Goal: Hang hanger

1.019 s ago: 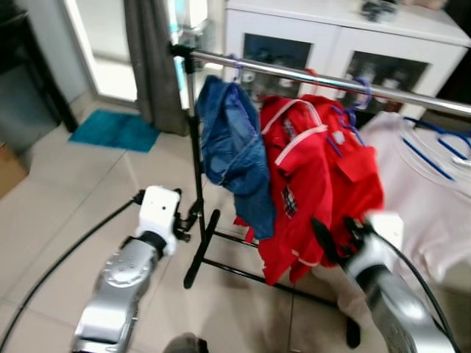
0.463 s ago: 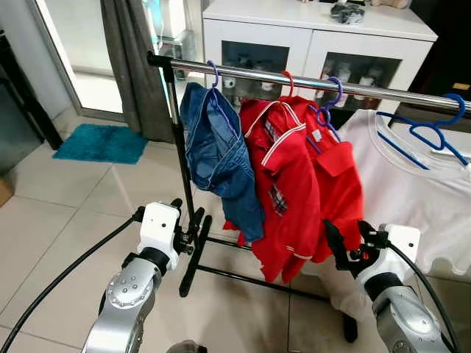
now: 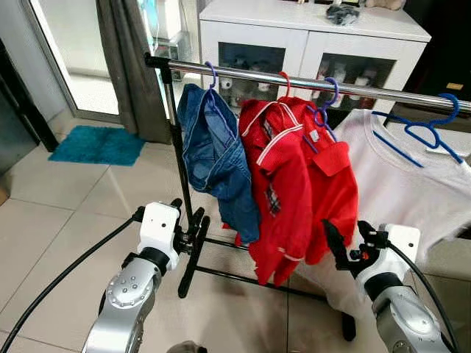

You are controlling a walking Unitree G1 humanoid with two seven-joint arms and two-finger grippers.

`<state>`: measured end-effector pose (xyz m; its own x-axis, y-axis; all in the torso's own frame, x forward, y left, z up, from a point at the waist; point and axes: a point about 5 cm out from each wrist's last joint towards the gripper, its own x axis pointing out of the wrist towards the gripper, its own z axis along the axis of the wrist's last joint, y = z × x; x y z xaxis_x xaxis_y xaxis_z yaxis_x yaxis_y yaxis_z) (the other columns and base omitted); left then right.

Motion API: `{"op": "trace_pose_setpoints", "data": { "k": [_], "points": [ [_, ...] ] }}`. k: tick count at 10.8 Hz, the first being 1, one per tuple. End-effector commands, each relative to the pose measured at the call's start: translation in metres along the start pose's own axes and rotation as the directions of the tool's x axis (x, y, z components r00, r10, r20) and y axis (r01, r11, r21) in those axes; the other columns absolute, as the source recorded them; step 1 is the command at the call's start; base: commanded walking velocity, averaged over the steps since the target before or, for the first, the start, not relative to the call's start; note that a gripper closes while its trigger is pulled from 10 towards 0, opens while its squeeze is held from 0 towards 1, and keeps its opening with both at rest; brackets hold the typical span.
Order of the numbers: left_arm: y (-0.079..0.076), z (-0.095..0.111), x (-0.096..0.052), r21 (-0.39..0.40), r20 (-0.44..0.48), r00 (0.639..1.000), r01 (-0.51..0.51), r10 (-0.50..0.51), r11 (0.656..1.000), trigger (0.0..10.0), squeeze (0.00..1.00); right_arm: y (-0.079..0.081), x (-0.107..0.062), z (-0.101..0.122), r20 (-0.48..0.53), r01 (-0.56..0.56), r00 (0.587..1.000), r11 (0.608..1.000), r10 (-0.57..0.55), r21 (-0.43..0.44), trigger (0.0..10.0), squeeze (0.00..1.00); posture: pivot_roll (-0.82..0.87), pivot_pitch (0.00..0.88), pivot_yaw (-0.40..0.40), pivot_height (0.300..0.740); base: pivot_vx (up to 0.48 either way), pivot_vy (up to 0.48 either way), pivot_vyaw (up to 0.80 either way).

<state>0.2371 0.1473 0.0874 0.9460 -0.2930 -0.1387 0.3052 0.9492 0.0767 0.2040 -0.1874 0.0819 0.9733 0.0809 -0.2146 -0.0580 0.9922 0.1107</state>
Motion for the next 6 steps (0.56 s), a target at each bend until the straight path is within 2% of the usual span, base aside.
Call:
{"op": "trace_pose_setpoints", "data": {
  "k": [1,3,4,5,6],
  "points": [
    [0.002,0.001,-0.001,0.009,0.003,1.000,-0.009,0.009,1.000,10.0,0.00,-0.001,0.000,0.000,0.005,0.008,1.000,1.000,-0.008,-0.001,10.0,0.00,0.02,0.000,0.014,0.740,0.000,0.000,0.00],
    [0.002,0.001,-0.001,0.009,0.003,1.000,-0.009,0.009,1.000,10.0,0.00,-0.001,0.000,0.000,0.005,0.008,1.000,1.000,-0.008,-0.001,10.0,0.00,0.02,0.000,0.014,0.740,0.000,0.000,0.00],
    [0.006,0.003,0.002,0.030,0.004,1.000,0.009,-0.009,1.000,10.0,0.00,0.006,0.014,0.003,0.015,-0.055,0.998,0.998,0.055,0.039,10.0,0.00,0.04,0.000,-0.006,0.740,0.000,0.000,0.00],
    [0.009,0.005,0.004,0.043,-0.002,1.000,0.025,-0.025,0.999,10.0,0.00,0.009,0.021,0.006,0.016,-0.084,0.996,0.995,0.084,0.052,10.0,0.00,0.04,0.000,-0.008,0.740,0.000,0.000,0.00],
    [0.012,0.007,0.005,-0.010,-0.017,1.000,0.010,-0.010,1.000,10.0,0.00,0.012,0.025,0.010,0.019,-0.093,0.996,0.994,0.092,0.055,10.0,0.00,0.05,0.000,-0.015,0.740,0.000,0.000,0.00]
  ]
}}
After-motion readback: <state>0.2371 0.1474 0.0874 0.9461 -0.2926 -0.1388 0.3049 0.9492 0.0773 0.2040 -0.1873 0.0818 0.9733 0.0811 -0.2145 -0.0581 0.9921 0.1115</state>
